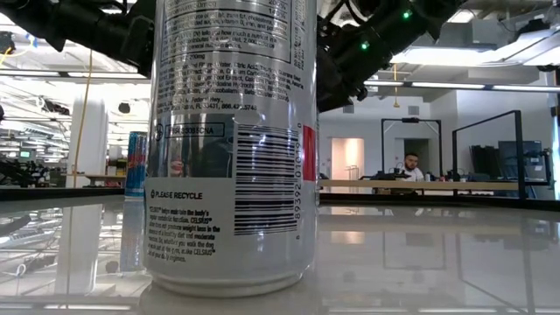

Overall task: Place canned beverage on shelf
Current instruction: Put the top white and pink soda can on the shelf

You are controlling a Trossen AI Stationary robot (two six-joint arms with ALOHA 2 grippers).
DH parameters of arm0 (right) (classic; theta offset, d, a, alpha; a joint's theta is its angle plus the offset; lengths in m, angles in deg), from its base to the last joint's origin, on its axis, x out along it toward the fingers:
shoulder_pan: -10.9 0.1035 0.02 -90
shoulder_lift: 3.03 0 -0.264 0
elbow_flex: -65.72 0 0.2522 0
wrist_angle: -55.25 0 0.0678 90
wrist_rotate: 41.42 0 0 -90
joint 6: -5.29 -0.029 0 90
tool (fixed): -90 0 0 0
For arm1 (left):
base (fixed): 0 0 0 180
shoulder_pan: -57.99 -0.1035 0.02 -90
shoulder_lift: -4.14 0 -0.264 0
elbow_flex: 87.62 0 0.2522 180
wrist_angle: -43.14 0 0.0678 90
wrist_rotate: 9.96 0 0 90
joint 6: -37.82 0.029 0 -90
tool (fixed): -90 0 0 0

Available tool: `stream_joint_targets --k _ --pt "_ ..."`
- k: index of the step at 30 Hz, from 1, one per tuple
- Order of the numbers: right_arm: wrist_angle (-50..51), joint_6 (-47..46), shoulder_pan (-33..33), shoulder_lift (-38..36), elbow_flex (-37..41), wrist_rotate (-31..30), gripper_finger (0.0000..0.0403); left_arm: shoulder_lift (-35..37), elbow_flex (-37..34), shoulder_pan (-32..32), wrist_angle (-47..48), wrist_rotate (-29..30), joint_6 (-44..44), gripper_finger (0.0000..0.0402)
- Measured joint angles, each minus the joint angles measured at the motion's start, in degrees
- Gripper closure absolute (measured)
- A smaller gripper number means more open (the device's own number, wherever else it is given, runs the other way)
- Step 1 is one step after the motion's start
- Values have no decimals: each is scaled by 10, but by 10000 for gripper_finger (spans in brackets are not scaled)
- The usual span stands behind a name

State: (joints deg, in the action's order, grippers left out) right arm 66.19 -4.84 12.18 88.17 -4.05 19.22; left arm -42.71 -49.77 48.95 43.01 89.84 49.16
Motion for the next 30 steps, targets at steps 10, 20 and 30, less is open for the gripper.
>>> stream_joint_targets --k 10,20,30 --pt "-4 -10 -3 0 1 11 59 0 0 0 -1 1 4 106" --pt "0 -32 -11 0 0 52 129 0 0 0 -1 1 2 106" --pt "105 15 -17 -99 2 77 129 0 0 0 5 1 3 106"
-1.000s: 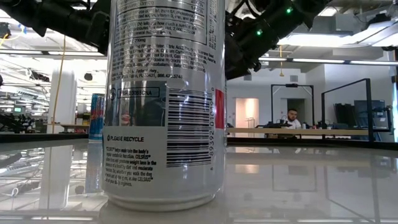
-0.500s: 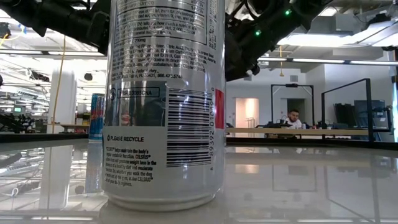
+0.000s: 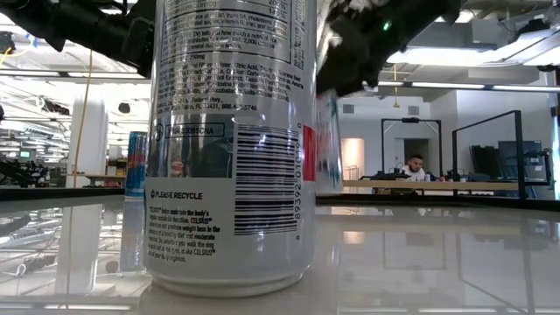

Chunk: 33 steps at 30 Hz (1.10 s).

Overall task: Place canned beverage on shelf
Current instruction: Put the top white and pink soda can on the shelf

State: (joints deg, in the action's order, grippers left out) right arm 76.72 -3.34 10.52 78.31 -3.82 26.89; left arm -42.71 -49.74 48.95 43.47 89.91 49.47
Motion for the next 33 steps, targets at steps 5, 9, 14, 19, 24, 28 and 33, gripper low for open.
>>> stream_joint_targets --k 5,9,14,19,24,28,33 --pt "15 62 -42 -60 -1 59 129 0 0 0 -1 0 0 106" --pt "14 125 -107 -86 -1 160 129 0 0 0 -3 0 -1 106" --pt "9 180 -204 -80 -1 281 129 0 0 0 -5 0 1 106" --pt "-8 194 -285 -56 -1 368 129 0 0 -1 -6 0 5 106" --pt "-34 200 -331 -30 -1 413 129 0 0 -2 -6 3 6 106" --pt "-38 212 -349 -14 -1 432 129 0 0 -2 -6 3 6 106" --pt "-44 227 -358 1 -2 434 129 0 0 -2 -7 4 6 106"
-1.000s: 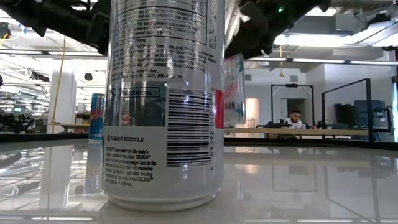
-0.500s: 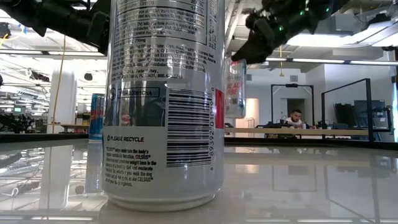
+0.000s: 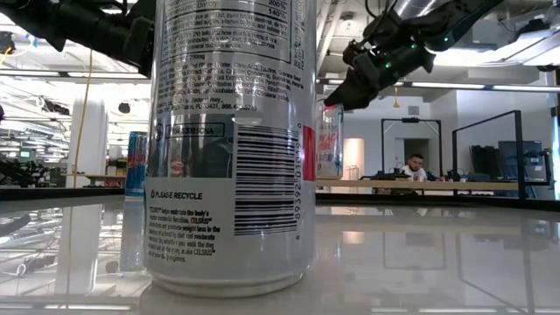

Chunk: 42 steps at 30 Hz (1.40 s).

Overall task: Place canned beverage on shelf
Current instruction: Put the top white and pink soda can on the shelf

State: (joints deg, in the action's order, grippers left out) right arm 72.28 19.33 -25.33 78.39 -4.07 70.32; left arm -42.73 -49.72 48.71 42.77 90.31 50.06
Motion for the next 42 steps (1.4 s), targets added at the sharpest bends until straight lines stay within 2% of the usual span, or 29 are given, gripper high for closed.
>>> stream_joint_targets --k 5,12,17,25,30,34,36,39,42 --pt "-1 2 0 3 -1 -4 121 0 0 0 -1 0 0 106" --pt "7 11 6 -2 -1 -6 26 0 0 0 -2 1 2 106" --pt "12 11 6 -2 -23 -7 10 0 0 0 -2 3 6 106" --pt "120 7 37 -22 -110 -9 20 0 0 0 1 3 4 106" --pt "173 -5 95 -70 -105 -41 44 0 0 0 3 3 -5 106" --pt "218 -22 154 -121 -72 -58 76 0 0 0 8 2 -16 106" --pt "184 -47 186 -144 -33 -74 92 0 0 0 8 2 -23 106" --pt "77 -83 222 -158 49 -122 110 0 0 0 9 2 -29 106" --pt "18 -93 232 -150 117 -144 122 0 0 0 9 2 -42 106"
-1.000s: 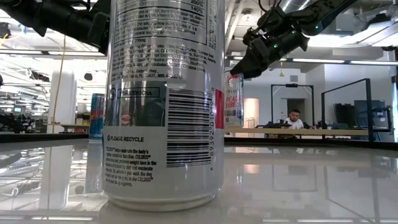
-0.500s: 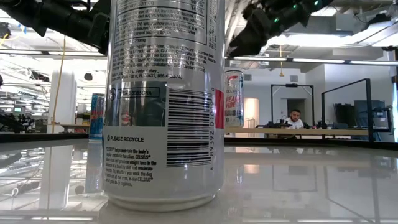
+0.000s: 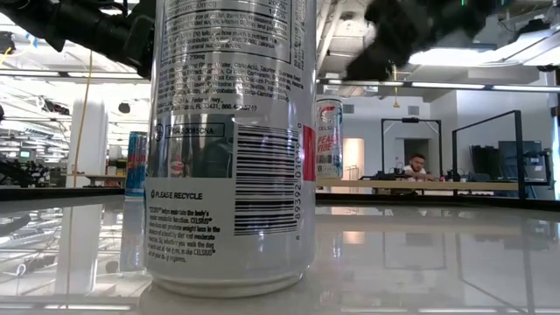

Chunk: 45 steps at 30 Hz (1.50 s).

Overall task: Place canned beverage on shelf
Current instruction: Put the top white and pink soda can on the shelf

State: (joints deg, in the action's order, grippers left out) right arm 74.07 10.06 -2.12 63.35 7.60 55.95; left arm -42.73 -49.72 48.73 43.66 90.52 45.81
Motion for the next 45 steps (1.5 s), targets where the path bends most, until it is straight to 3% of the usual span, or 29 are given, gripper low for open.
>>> stream_joint_targets --k 6,9,14,15,27,45 --pt "-89 -29 -26 41 50 -5 175 0 0 0 -4 0 0 106" --pt "-99 -30 -45 73 50 -5 237 0 0 0 -7 0 10 106" --pt "-113 -29 -72 122 50 -1 374 0 0 0 -4 0 16 106" --pt "-123 -28 -76 132 50 0 385 0 0 0 -2 0 19 106" --pt "-213 -31 -109 209 50 16 389 0 0 0 9 0 20 106" --pt "-248 -33 -138 210 50 16 386 0 0 0 7 0 23 106"
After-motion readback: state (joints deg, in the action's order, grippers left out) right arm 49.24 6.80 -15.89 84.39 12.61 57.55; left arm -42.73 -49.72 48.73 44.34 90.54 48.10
